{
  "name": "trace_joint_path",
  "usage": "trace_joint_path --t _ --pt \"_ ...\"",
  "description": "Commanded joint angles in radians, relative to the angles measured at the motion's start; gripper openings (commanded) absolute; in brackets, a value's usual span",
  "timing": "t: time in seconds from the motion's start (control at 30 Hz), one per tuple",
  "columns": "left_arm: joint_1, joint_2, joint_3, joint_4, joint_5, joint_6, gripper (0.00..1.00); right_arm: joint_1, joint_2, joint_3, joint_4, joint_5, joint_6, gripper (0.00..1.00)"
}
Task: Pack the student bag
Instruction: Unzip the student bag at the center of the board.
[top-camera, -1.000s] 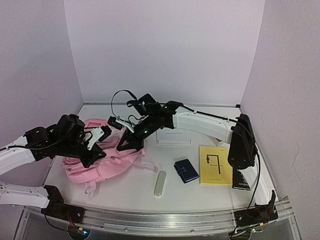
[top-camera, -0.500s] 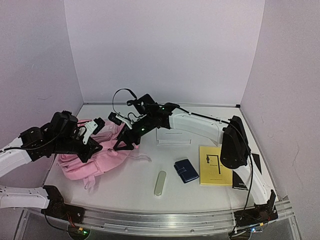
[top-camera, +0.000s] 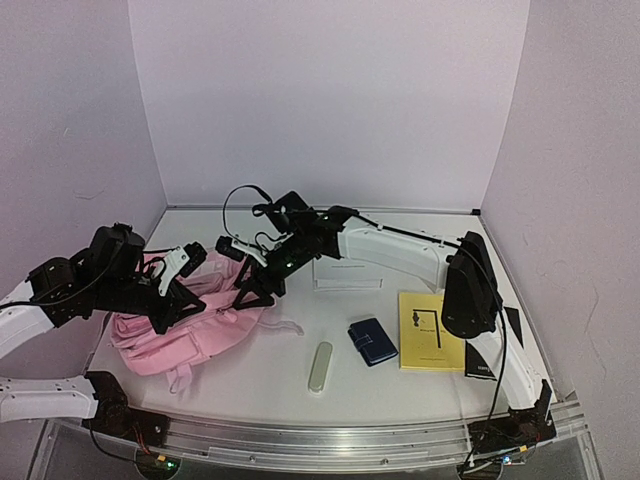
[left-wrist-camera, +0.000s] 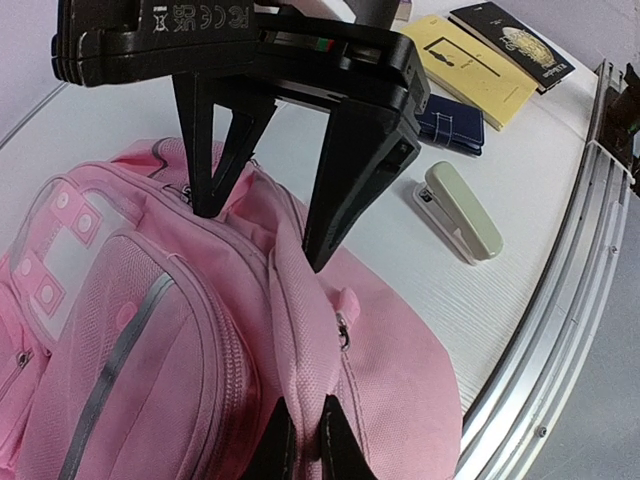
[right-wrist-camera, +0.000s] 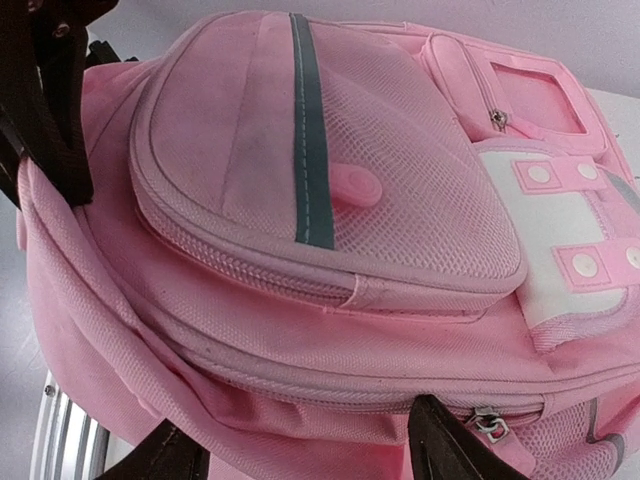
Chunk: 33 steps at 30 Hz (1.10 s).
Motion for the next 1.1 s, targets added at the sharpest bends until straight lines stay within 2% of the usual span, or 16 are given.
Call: trace_joint_path --t 0.0,0.07,0.17,0.23,0.27,0.43,0.53,0.67,0.77,0.87,1.0,1.07 --pt "-0.006 -0.020 0.044 0.150 0.104 0.018 0.00 0.026 -0.029 0.030 -0.030 -0.004 -0.048 0.62" --pt "-0.006 -0.011 0.044 0.148 0.097 0.016 0.00 0.028 -0.021 0.049 -0.031 -0.003 -0.046 0.48" --pt "-0.006 -0.021 0.038 0.158 0.042 0.002 0.02 0.029 -0.021 0.051 -0.031 0.011 -0.037 0.21" --pt "-0.005 -0.040 0.033 0.177 -0.041 -0.023 0.09 0.029 -0.026 0.043 -0.030 0.047 -0.030 0.03" --pt "-0.006 -0.047 0.032 0.186 -0.089 -0.035 0.16 0.029 -0.027 0.040 -0.028 0.070 -0.018 0.00" --pt "-0.006 -0.020 0.071 0.197 -0.451 -0.203 0.62 0.017 -0.014 0.029 0.059 0.236 0.129 0.00" --pt "-0.006 0.042 0.117 0.137 -0.523 -0.306 0.75 0.004 0.014 0.051 0.125 0.357 0.257 0.00" --pt "-0.005 0.131 0.171 0.033 -0.517 -0.448 0.92 -0.015 0.058 0.107 0.159 0.527 0.398 0.00" --pt "-0.006 0.141 0.163 0.003 -0.518 -0.525 0.98 -0.031 0.065 0.106 0.195 0.632 0.490 0.00" --pt "-0.006 0.110 0.129 -0.004 -0.556 -0.621 0.99 -0.040 0.070 0.104 0.207 0.697 0.566 0.00" --pt "-0.005 0.058 0.071 0.038 -0.537 -0.715 0.98 -0.039 0.073 0.123 0.210 0.662 0.652 0.00" --pt "-0.005 0.067 0.046 0.060 -0.497 -0.718 0.94 -0.031 0.077 0.135 0.209 0.635 0.664 0.00"
